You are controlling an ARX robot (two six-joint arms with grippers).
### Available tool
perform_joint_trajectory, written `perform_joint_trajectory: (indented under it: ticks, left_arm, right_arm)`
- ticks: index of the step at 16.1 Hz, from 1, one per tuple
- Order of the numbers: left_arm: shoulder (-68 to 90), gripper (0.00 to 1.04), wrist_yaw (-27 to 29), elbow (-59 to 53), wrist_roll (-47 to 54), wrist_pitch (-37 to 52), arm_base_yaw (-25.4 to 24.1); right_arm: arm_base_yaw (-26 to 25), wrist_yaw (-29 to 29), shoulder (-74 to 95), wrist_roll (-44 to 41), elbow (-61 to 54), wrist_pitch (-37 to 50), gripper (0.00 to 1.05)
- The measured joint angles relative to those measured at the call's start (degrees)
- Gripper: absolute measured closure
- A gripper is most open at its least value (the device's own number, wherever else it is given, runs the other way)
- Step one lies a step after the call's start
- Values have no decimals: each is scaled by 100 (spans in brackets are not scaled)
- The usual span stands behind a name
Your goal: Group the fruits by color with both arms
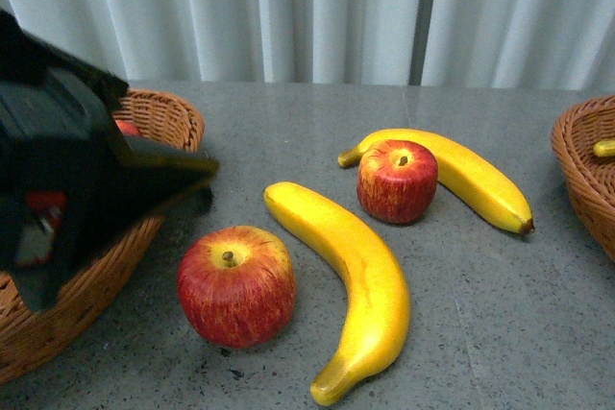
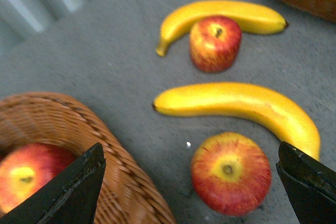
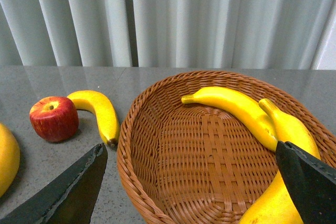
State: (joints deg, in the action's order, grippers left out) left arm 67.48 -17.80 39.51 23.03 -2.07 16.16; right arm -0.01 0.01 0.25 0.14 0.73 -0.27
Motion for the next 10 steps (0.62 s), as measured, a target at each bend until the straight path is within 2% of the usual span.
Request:
perform_joint_trajectory:
  ticks: [3, 10]
  left_arm:
    - [378, 7, -474, 107, 98, -72, 352]
    - [1589, 7, -785, 476, 407, 256, 79]
  right_arm:
    - [0, 0, 0, 0, 0, 7, 6]
    - [0, 0, 0, 0, 0, 2, 6]
